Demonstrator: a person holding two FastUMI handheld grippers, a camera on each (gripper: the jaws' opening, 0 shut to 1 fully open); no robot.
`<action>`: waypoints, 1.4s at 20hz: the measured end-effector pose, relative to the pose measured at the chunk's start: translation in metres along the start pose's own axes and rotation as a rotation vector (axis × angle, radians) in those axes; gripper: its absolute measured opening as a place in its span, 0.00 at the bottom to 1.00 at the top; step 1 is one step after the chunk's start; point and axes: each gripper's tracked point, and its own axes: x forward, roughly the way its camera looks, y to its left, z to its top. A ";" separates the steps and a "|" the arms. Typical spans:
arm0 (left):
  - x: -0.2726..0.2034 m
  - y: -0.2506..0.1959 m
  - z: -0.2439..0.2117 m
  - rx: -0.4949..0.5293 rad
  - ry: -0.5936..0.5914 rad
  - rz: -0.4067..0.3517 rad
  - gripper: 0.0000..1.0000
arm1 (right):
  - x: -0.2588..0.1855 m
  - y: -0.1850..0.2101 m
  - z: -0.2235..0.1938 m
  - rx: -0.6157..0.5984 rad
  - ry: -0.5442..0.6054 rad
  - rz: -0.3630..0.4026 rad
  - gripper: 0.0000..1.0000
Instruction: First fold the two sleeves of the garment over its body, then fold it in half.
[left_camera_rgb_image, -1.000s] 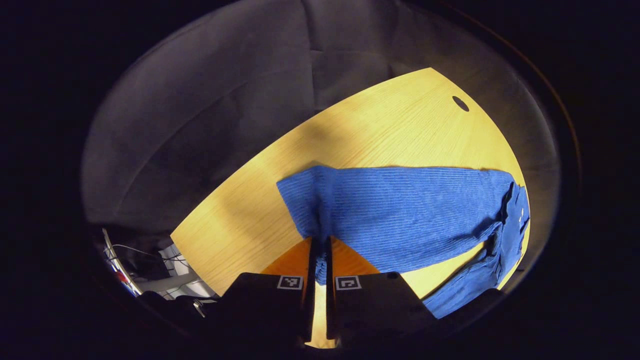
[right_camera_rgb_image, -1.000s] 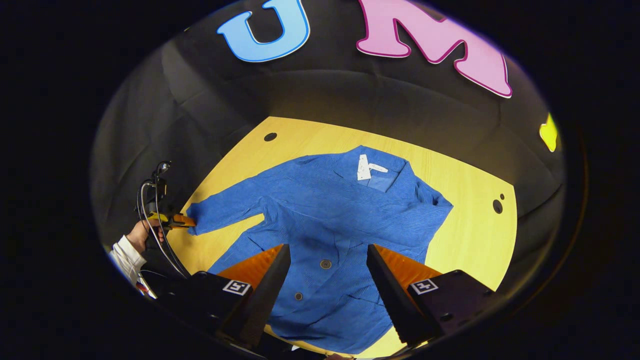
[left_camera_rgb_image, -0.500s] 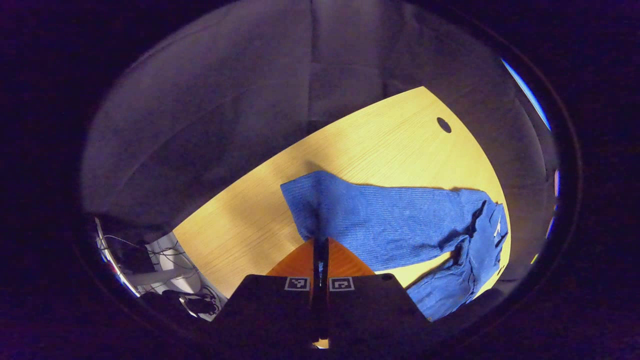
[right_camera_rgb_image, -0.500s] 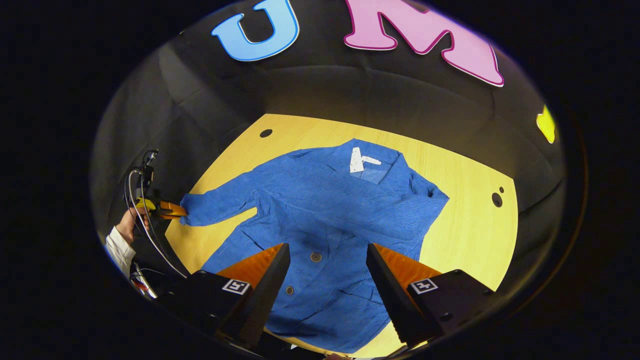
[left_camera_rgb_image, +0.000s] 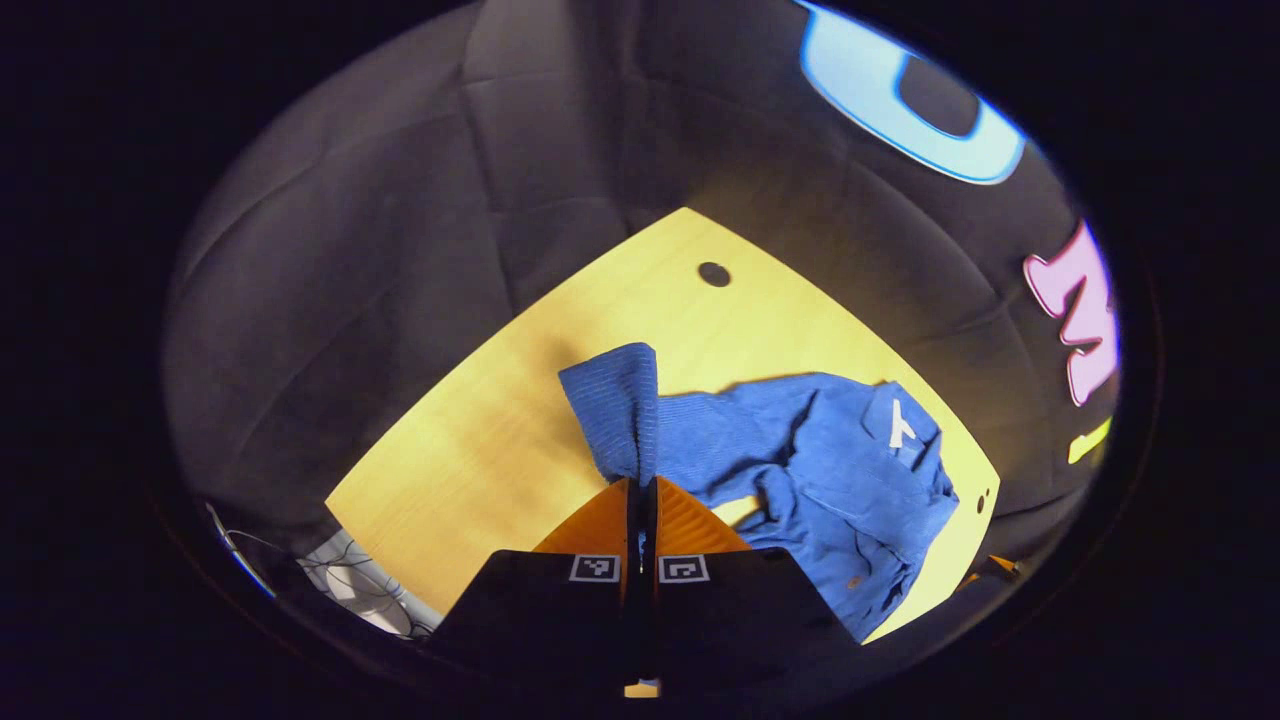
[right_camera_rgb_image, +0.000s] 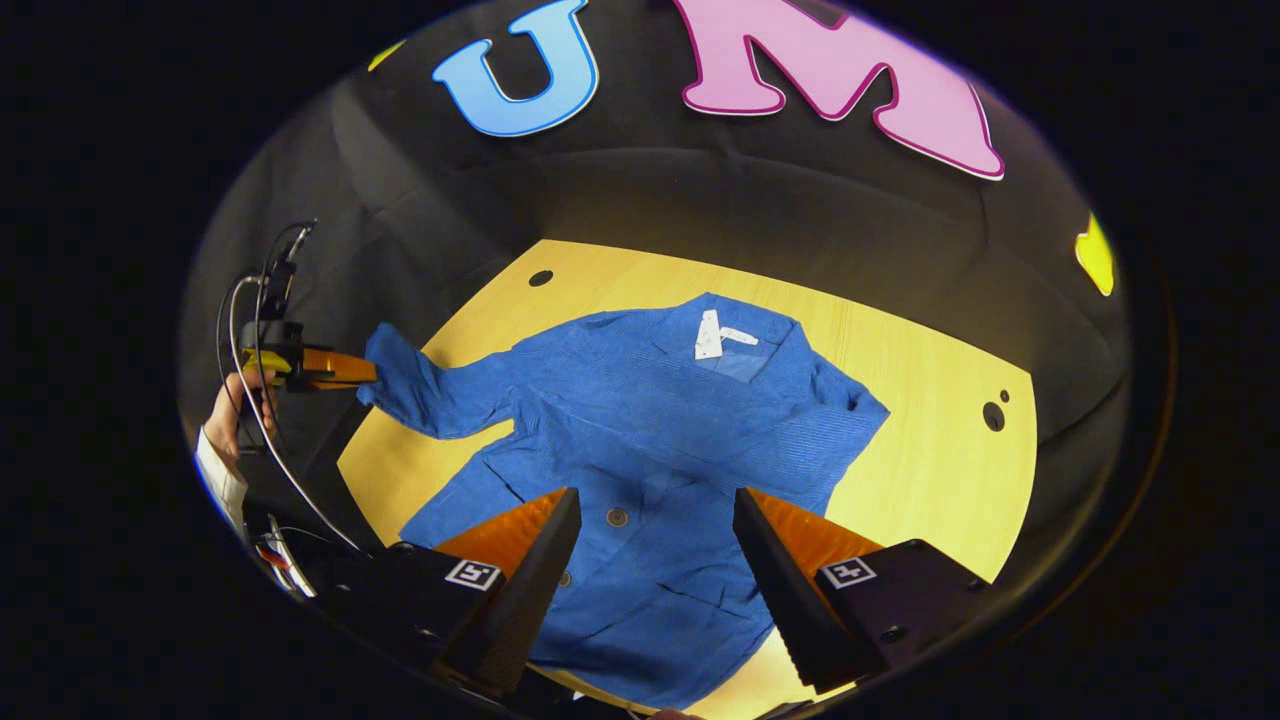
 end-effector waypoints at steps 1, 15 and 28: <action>-0.001 -0.018 -0.005 0.006 0.005 -0.023 0.00 | -0.004 -0.006 0.000 0.002 -0.005 -0.003 0.99; 0.043 -0.236 -0.077 0.412 0.092 -0.070 0.00 | -0.070 -0.128 -0.031 0.120 -0.082 -0.110 0.99; 0.086 -0.364 -0.116 0.672 0.103 -0.106 0.00 | -0.086 -0.206 -0.069 0.170 -0.043 -0.176 0.99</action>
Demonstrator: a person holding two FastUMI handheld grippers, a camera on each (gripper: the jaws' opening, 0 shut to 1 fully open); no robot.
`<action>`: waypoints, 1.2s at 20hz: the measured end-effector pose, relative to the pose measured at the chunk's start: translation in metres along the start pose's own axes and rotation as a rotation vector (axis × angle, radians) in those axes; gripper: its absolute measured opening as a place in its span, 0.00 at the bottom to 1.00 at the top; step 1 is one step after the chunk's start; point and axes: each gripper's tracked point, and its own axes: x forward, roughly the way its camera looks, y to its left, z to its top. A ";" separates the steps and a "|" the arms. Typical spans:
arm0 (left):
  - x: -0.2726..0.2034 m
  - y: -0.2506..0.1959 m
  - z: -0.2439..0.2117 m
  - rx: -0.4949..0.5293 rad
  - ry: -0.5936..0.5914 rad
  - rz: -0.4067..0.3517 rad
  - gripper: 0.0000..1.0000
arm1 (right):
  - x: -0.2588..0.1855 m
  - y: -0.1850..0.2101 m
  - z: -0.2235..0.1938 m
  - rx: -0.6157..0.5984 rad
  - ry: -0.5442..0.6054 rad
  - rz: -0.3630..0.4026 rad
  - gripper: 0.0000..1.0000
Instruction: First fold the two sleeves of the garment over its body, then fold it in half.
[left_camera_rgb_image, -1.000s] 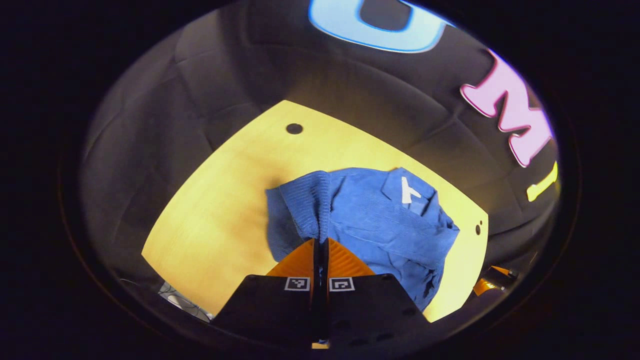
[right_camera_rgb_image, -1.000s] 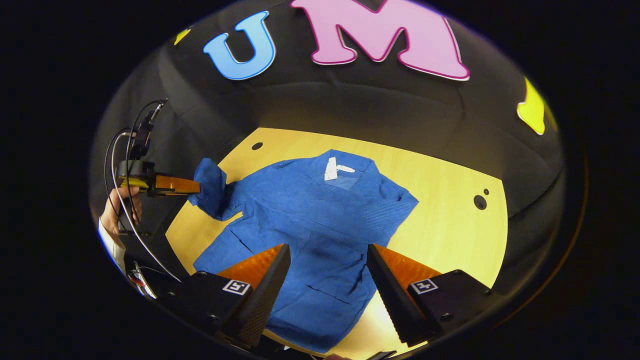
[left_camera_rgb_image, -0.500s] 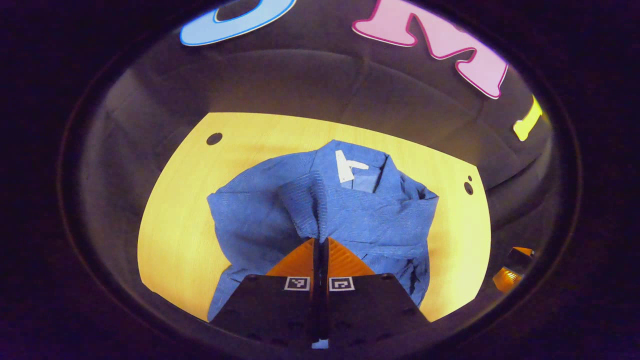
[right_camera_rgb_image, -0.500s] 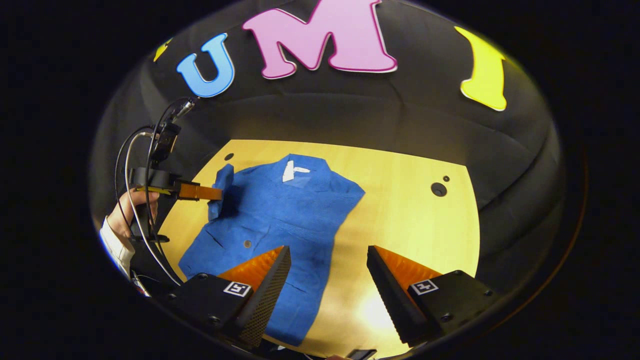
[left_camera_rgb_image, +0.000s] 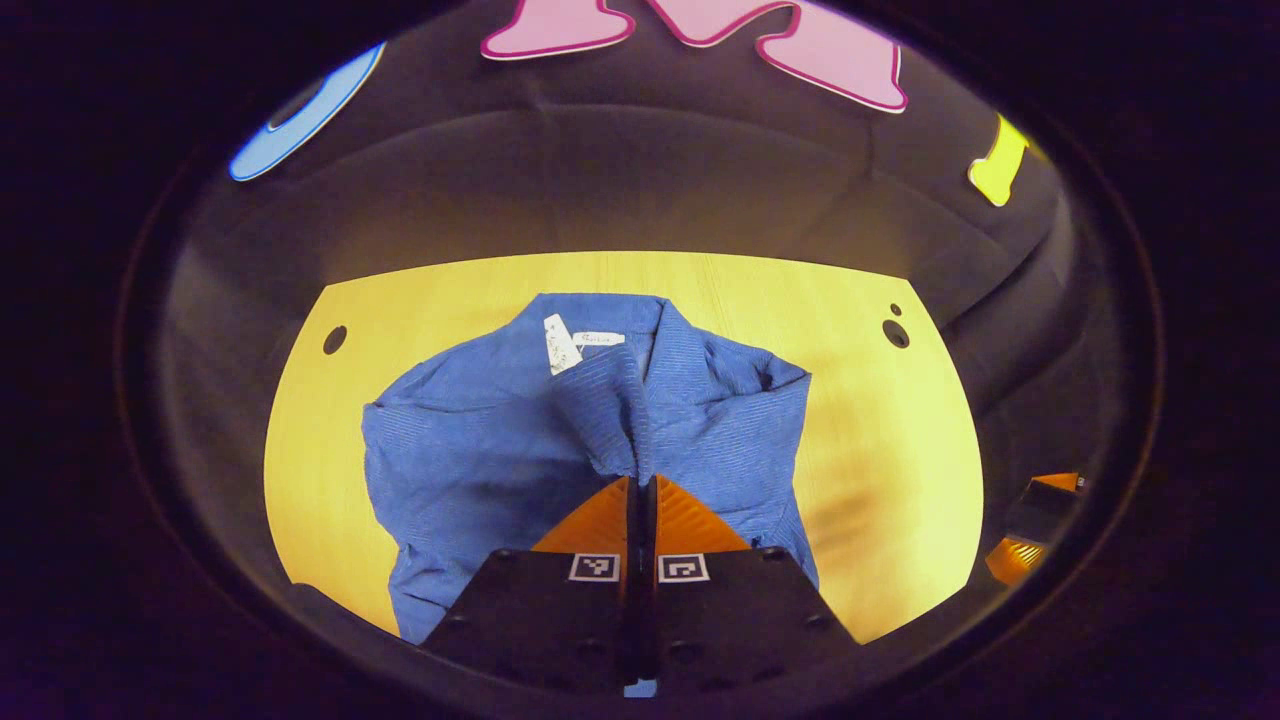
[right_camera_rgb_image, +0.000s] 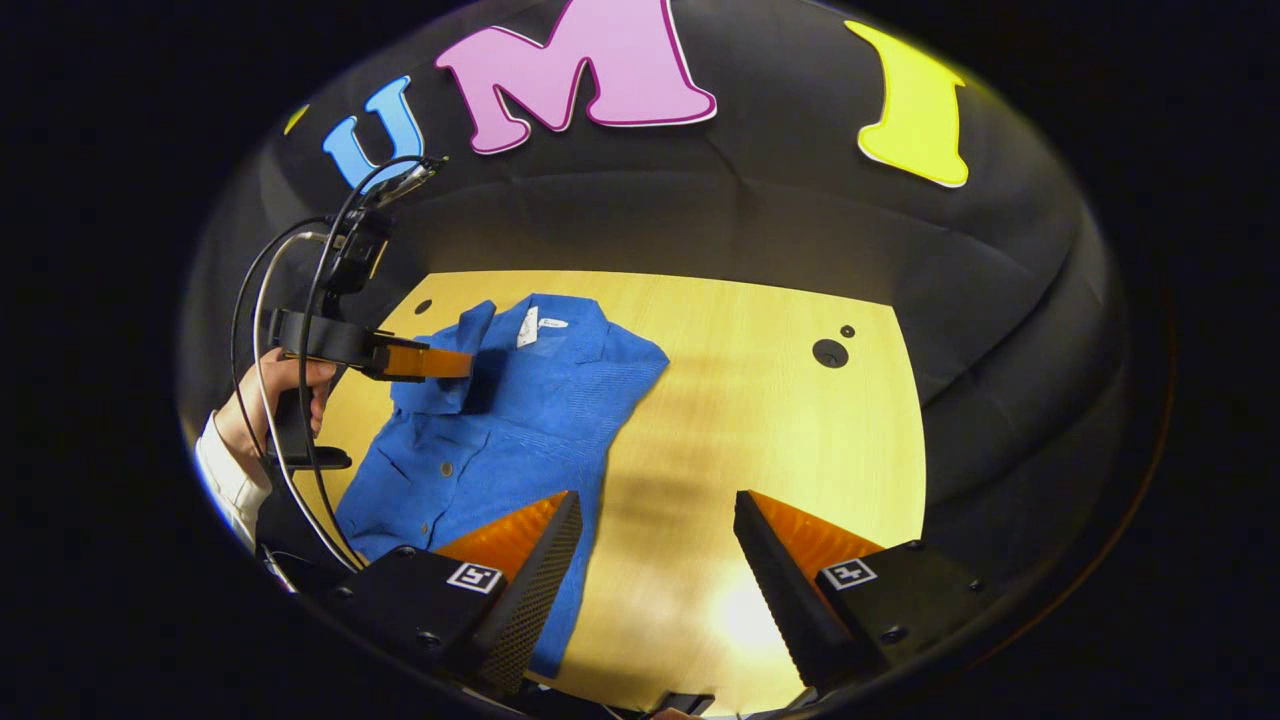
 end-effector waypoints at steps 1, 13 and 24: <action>0.008 -0.003 -0.003 0.002 0.015 0.002 0.00 | 0.002 -0.004 -0.001 0.002 0.006 -0.003 0.99; 0.049 -0.054 -0.019 0.035 0.068 -0.020 0.04 | 0.025 0.002 -0.019 -0.064 0.106 0.039 0.99; -0.036 0.006 -0.040 -0.103 -0.056 0.024 0.84 | 0.033 0.059 -0.029 -0.126 0.099 0.088 0.99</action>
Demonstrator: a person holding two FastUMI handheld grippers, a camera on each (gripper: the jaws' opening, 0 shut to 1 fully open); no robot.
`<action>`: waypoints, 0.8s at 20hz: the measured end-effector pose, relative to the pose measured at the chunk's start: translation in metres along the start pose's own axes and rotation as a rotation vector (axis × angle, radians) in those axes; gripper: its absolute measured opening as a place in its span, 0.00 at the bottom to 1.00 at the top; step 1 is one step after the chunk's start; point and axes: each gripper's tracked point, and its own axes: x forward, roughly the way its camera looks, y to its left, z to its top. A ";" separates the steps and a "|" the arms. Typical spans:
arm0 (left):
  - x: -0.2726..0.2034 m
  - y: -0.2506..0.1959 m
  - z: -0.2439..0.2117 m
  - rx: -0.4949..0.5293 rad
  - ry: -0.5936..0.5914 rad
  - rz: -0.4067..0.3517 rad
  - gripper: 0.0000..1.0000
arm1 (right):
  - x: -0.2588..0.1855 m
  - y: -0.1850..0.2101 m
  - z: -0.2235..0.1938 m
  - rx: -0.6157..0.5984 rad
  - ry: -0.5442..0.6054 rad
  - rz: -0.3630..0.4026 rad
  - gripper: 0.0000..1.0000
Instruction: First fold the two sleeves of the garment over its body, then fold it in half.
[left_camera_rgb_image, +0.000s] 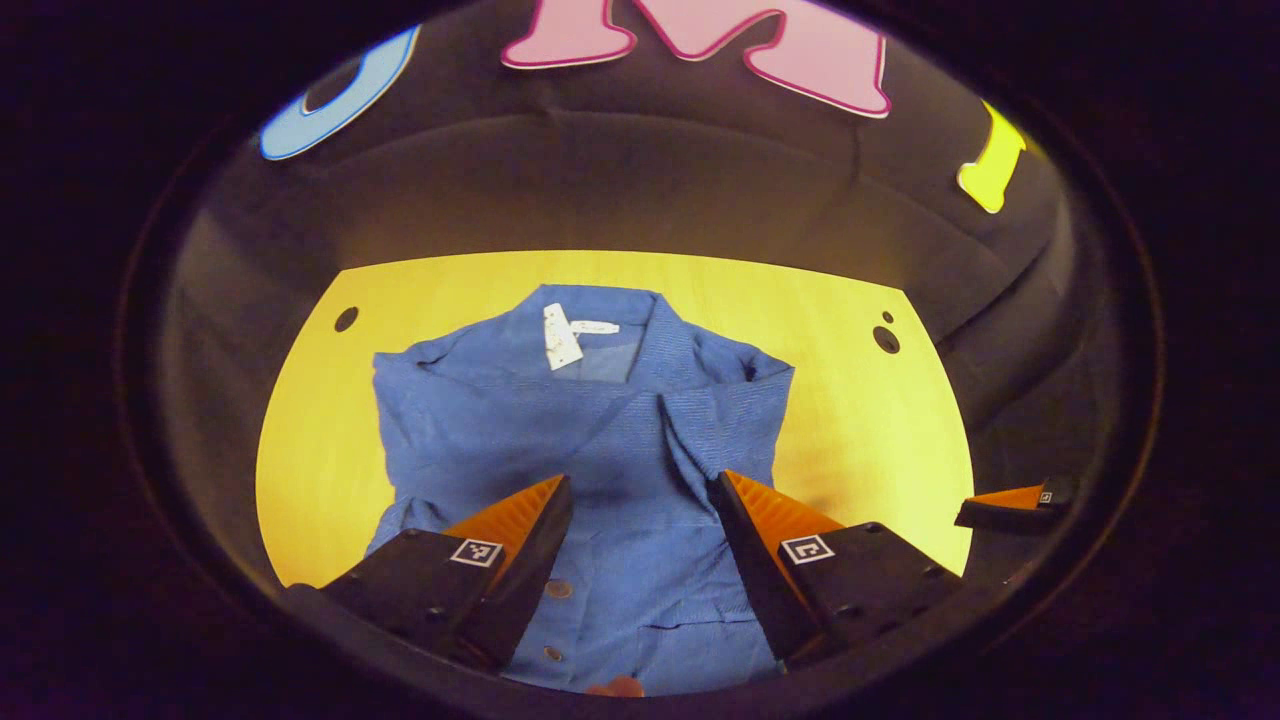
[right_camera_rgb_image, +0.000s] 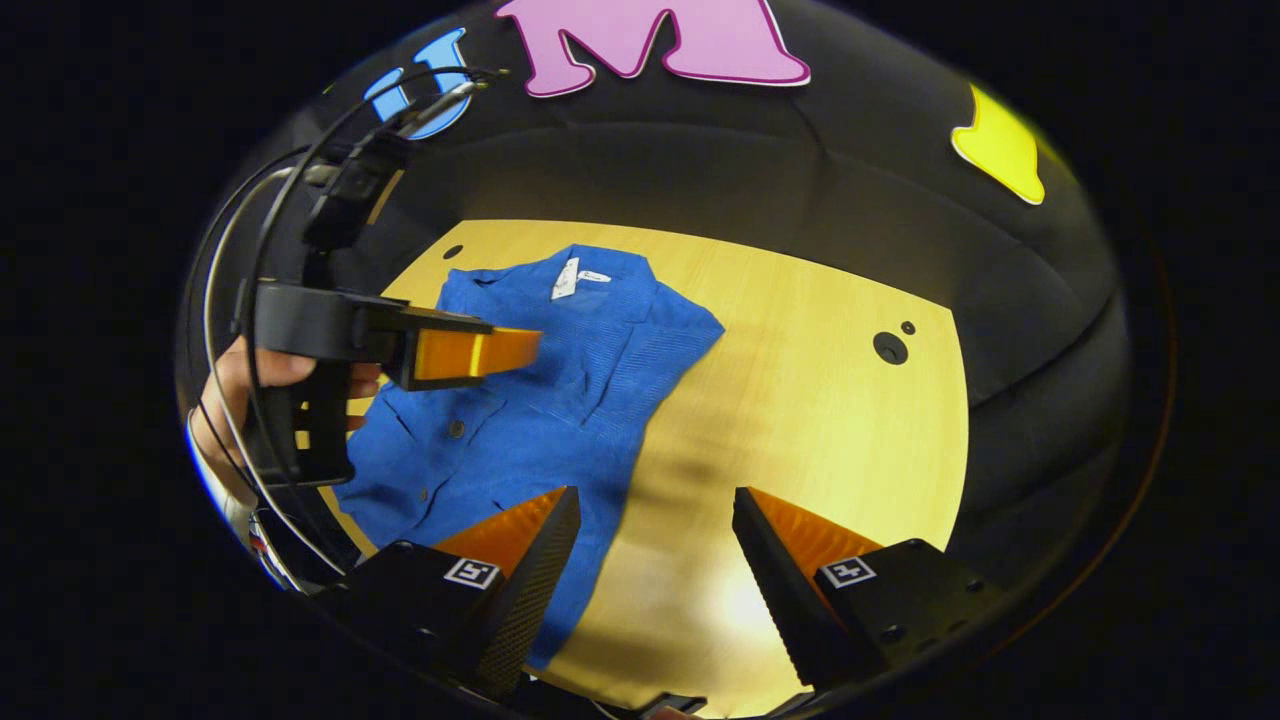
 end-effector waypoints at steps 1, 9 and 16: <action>-0.007 0.015 -0.014 -0.024 0.039 0.011 0.84 | 0.001 0.010 -0.002 0.001 -0.004 0.004 1.00; -0.049 0.148 -0.148 -0.075 0.203 0.026 0.84 | -0.007 0.101 -0.048 0.060 0.023 0.012 0.99; -0.048 0.262 -0.239 -0.086 0.316 0.007 0.84 | 0.005 0.130 -0.127 0.155 0.180 -0.053 1.00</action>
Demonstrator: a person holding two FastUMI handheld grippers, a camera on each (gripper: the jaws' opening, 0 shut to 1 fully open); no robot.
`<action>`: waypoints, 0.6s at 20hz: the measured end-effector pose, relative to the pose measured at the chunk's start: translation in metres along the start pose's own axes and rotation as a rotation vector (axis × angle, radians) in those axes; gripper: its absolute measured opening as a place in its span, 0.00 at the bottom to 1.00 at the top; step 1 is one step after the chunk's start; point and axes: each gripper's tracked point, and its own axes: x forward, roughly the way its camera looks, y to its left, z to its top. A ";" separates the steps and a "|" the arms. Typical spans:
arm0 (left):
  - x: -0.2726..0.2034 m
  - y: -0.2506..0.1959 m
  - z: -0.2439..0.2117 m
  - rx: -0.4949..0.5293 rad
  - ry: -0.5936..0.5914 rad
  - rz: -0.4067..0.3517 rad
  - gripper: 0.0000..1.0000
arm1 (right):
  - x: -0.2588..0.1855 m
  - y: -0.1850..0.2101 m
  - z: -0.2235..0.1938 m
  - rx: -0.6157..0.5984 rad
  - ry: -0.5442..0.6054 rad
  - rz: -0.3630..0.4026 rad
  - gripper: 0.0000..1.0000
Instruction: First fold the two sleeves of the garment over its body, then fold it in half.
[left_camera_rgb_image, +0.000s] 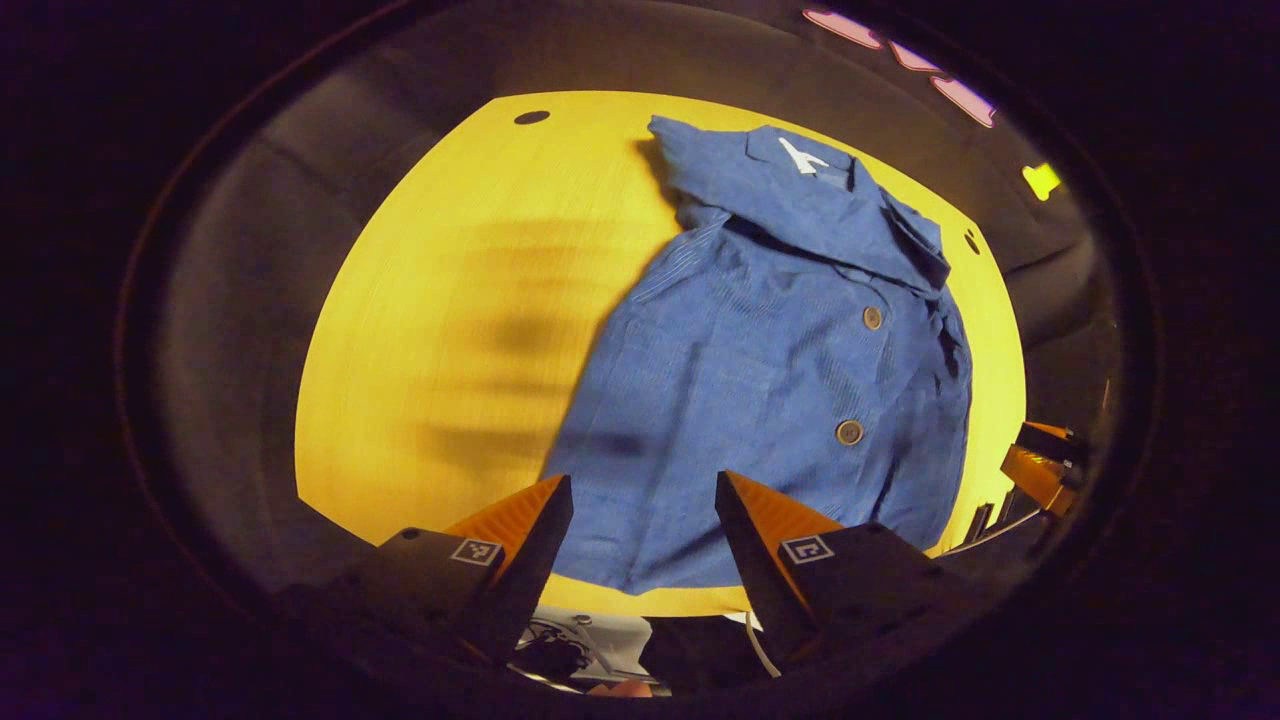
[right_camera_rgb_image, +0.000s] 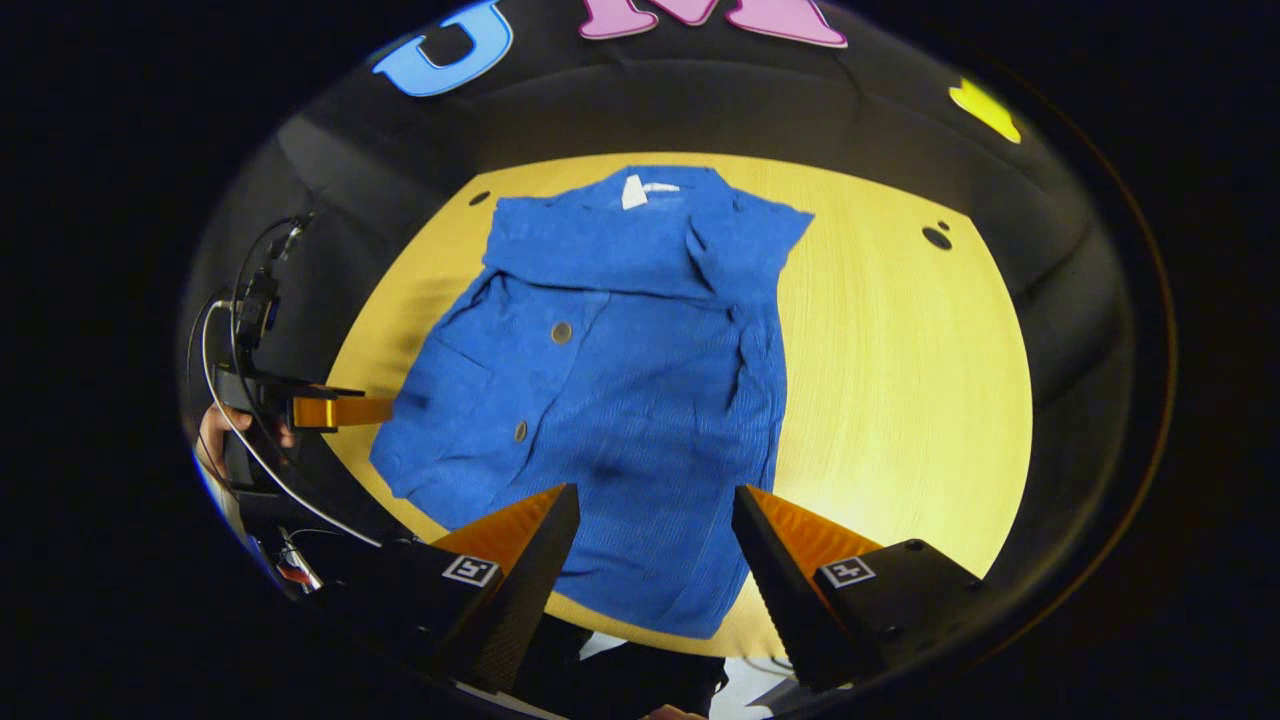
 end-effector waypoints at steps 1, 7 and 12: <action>0.003 0.012 -0.006 0.001 0.020 0.001 0.84 | 0.004 -0.004 -0.013 0.015 0.028 -0.021 0.99; 0.020 0.035 -0.032 -0.008 0.120 -0.041 0.84 | 0.028 -0.022 -0.068 0.085 0.174 -0.099 1.00; 0.032 0.047 -0.048 0.092 0.179 0.024 0.84 | 0.045 -0.039 -0.089 0.100 0.205 -0.165 1.00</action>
